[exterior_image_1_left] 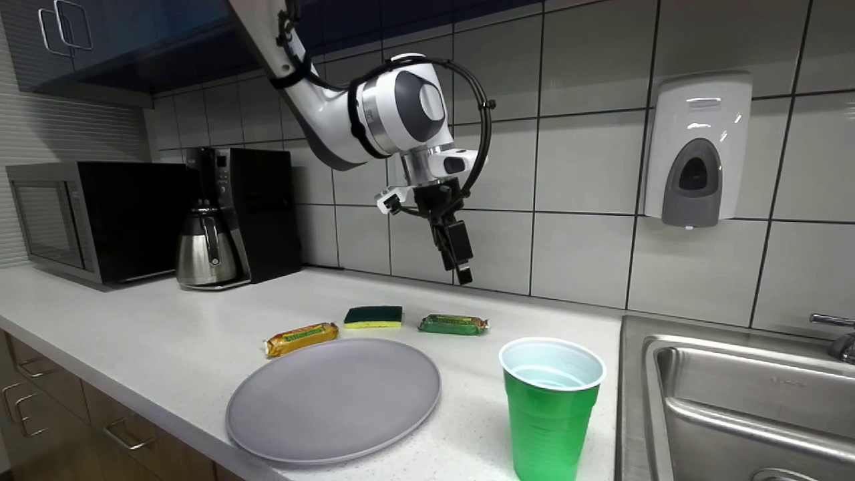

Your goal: Put the cup off of the tray and put the candy bars on it

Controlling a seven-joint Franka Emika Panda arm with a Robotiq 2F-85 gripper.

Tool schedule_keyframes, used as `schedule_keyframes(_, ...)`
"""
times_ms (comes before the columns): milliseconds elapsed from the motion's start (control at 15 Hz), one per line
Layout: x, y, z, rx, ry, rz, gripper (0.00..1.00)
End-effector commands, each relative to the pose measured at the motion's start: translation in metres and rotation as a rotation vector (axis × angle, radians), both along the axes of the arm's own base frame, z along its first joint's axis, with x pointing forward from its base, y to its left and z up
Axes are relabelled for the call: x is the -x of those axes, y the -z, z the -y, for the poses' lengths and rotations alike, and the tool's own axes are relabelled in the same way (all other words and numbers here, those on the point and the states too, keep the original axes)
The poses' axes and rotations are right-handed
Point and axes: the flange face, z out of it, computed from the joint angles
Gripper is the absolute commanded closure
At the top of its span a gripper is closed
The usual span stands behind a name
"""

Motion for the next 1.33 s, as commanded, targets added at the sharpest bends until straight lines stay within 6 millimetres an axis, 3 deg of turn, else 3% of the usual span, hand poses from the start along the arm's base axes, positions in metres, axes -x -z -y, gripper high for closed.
schedule_keyframes(0,-0.014,0.0,-0.003,-0.003,0.078,-0.002,0.0)
schedule_keyframes(1267,-0.05,0.031,-0.009,-0.125,0.197,-0.089,0.0)
